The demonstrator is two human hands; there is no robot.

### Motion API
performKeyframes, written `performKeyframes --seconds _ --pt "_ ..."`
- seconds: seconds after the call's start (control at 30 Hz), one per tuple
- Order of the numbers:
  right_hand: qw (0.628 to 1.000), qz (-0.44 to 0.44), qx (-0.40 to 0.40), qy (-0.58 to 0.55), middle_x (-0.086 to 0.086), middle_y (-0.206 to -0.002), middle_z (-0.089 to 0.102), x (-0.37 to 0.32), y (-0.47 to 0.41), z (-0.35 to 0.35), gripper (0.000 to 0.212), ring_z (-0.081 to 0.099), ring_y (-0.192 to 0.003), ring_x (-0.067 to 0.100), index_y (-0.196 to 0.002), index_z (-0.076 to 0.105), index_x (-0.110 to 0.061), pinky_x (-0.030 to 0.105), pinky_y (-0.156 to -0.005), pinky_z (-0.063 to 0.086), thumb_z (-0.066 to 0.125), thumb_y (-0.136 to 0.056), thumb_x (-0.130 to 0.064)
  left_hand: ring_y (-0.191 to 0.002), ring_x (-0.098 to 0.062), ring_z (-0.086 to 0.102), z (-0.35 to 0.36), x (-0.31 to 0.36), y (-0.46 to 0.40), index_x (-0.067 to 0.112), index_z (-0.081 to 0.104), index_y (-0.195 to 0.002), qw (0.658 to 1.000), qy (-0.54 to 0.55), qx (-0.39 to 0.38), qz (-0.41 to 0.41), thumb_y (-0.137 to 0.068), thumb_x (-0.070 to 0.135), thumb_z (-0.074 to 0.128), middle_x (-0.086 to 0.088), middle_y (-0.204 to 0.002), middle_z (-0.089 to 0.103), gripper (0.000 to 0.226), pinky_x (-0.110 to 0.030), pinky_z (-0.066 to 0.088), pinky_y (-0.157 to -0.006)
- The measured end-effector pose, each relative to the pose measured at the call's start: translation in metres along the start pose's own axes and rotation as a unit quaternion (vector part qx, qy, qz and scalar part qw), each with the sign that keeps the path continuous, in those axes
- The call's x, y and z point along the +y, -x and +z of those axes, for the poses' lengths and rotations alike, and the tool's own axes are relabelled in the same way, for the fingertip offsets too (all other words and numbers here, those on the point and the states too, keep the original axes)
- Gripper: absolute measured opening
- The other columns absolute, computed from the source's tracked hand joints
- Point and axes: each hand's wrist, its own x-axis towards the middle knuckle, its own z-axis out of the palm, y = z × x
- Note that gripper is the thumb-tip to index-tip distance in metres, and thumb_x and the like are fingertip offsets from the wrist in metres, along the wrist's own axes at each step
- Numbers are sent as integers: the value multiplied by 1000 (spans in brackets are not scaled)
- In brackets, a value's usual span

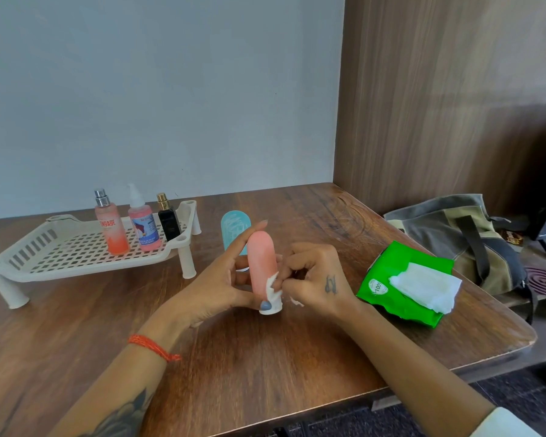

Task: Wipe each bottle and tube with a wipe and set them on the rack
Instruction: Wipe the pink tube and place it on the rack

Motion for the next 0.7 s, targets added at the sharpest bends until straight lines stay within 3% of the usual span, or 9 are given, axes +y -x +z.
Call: performKeyframes --seconds 0.07,0.17,0.23,0.33,0.5,0.7 --pt "998 -13 59 31 -2 -63 65 2 -2 1 23 59 -59 10 -62 74 -12 31 -52 51 53 -62 -22 -112 -18 60 -1 -1 0 64 31 -126 1000 4 -3 -2 -62 -9 80 5 -127 52 109 -38 52 -94" --pt "987 -32 151 42 3 -85 71 4 -6 4 20 65 -74 10 -84 75 -11 21 -61 54 58 -75 -14 -112 -16 59 -2 -1 0 64 31 -125 1000 4 -8 -1 -63 -6 81 4 -130 49 106 -34 53 -92" --pt "989 -35 133 55 3 -96 70 4 -6 6 22 64 -84 9 -99 73 -12 13 -69 53 61 -80 -14 -116 -17 56 -1 -2 -1 65 29 -125 1000 1 -8 -5 -64 -3 81 5 -132 46 105 -35 52 -94" --pt "990 -65 95 77 6 -100 67 4 -2 9 28 62 -90 12 -106 71 -11 15 -76 51 60 -81 -15 -118 -20 54 -1 -2 -1 62 30 -128 1000 5 1 -5 -63 -4 82 6 -136 44 106 -40 51 -96" --pt "988 -137 29 66 6 -93 67 -3 2 5 25 63 -87 13 -93 75 -11 20 -77 51 58 -75 -8 -112 -21 61 -1 -2 0 57 33 -133 1000 28 8 2 -61 -13 78 -2 -129 53 110 -44 52 -93" --pt "995 -93 -21 14 0 -75 67 -5 3 3 18 61 -67 7 -71 76 -12 19 -59 49 58 -67 -13 -109 -20 62 -2 -2 -1 59 27 -132 1000 -7 11 -4 -62 -6 81 -1 -128 51 110 -38 53 -92"
